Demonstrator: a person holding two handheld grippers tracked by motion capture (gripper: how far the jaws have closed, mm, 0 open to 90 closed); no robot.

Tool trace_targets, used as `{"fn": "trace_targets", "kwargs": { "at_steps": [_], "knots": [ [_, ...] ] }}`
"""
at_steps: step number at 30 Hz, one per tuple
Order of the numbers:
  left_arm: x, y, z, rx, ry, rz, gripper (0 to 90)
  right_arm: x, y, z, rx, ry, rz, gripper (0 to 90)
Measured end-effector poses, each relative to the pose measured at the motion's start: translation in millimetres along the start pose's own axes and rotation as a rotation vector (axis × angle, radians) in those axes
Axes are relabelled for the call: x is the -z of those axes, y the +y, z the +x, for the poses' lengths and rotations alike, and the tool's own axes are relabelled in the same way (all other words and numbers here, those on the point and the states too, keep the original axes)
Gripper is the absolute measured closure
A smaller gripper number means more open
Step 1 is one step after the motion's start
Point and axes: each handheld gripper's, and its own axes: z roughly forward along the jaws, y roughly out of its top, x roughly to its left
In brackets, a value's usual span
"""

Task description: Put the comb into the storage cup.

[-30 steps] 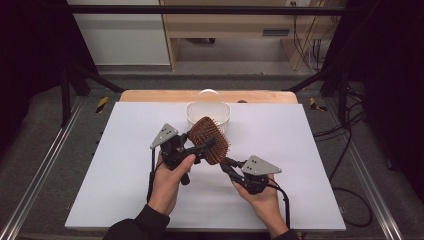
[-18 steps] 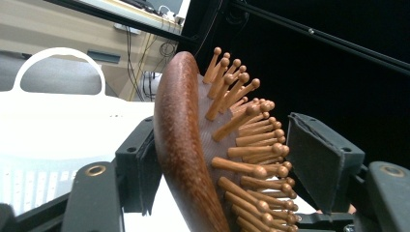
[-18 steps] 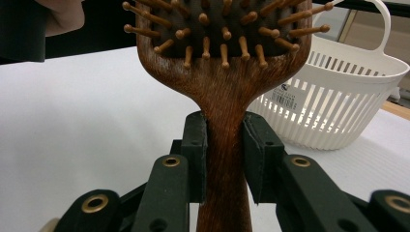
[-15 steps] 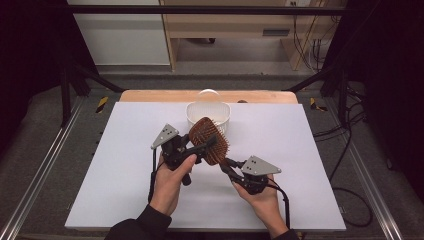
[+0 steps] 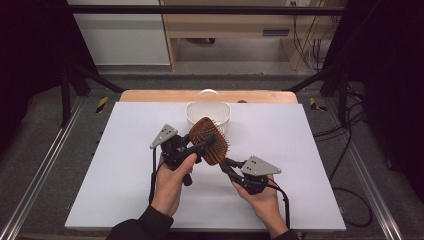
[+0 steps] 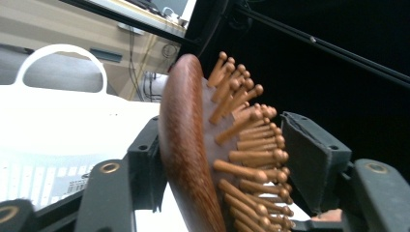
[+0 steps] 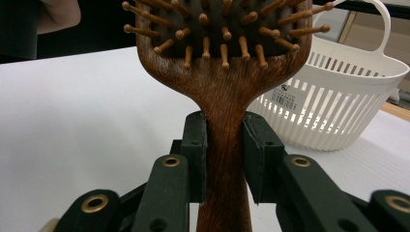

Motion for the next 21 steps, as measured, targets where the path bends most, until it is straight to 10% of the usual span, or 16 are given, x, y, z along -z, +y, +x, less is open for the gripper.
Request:
{"fn": "trace_targets", "kwargs": {
  "at_steps": [21],
  "knots": [
    [3.7,4.3,-8.1,0.047,-0.03,0.01,50.7,-2.5,-3.3,0.3,-0.033,0.041,-0.012,72.7]
  ]
}}
